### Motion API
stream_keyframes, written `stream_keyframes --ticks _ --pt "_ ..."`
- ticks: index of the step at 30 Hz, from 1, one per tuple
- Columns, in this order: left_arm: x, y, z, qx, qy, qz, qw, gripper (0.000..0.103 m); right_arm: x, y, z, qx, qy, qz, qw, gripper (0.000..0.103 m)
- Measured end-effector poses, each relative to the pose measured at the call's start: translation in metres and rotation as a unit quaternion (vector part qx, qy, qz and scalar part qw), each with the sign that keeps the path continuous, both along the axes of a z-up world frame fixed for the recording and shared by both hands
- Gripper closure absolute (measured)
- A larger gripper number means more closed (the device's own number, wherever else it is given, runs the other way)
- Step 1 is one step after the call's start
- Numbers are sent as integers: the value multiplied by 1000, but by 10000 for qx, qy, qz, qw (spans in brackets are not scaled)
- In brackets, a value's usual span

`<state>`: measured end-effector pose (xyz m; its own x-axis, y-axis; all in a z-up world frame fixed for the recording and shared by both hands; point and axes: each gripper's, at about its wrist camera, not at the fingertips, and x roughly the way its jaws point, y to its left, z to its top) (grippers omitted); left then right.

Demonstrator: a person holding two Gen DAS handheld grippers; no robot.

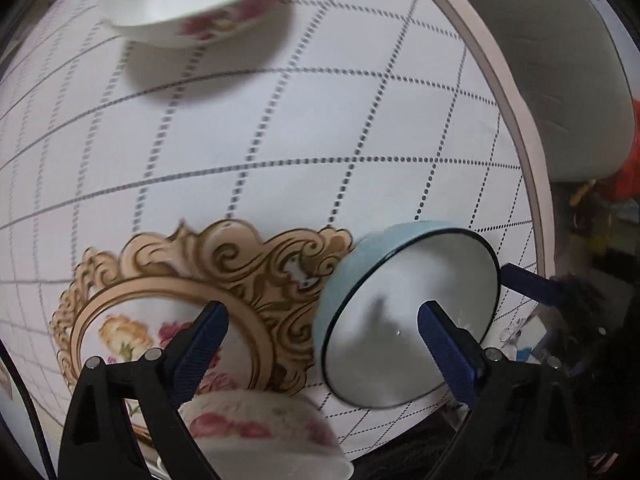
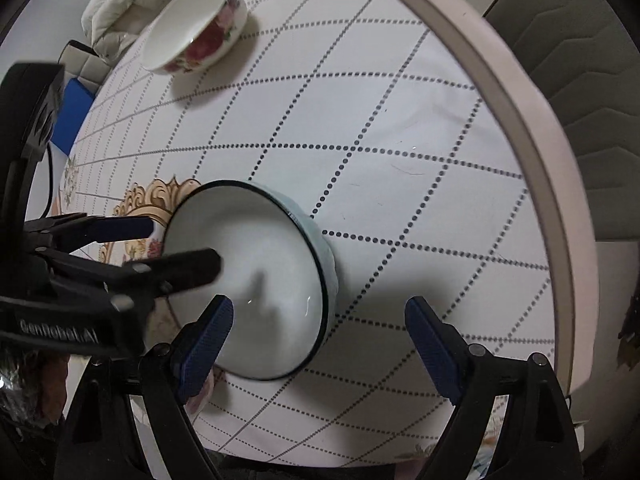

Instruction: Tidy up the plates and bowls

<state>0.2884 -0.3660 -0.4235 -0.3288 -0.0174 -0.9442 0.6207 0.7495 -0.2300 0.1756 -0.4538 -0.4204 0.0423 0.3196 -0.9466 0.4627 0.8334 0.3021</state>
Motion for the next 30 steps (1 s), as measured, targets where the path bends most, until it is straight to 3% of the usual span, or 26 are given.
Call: stream_keyframes --ticks 3,4,7,8,10,11,18,24,30 --pt "-2 -7 -11 62 139 -61 9999 25 6 1 -10 116 41 56 9999 26" --pt "-2 -9 -14 98 175 -66 9998 37 8 1 -13 125 67 99 9998 30" --pt "-4 -10 -22 160 232 -29 9996 67 14 4 -21 123 152 192 9996 59" --pt "-4 -9 -23 159 232 -1 9996 73 14 6 -22 116 183 234 9995 77" --pt "-6 -7 -23 140 200 63 9997 81 16 9 -23 -8 243 330 9992 86" --pt "-7 -6 -22 129 136 82 9998 82 16 10 -23 -118 240 382 9989 91" --pt "-13 5 -1 -42 -206 346 9992 83 22 9 -10 -139 58 454 9989 93" --pt "-7 43 60 -329 -548 622 9960 84 40 21 41 -272 -303 774 9962 93" --pt "-12 102 113 -391 -817 1120 9896 84 44 71 86 -216 -546 1280 9900 93"
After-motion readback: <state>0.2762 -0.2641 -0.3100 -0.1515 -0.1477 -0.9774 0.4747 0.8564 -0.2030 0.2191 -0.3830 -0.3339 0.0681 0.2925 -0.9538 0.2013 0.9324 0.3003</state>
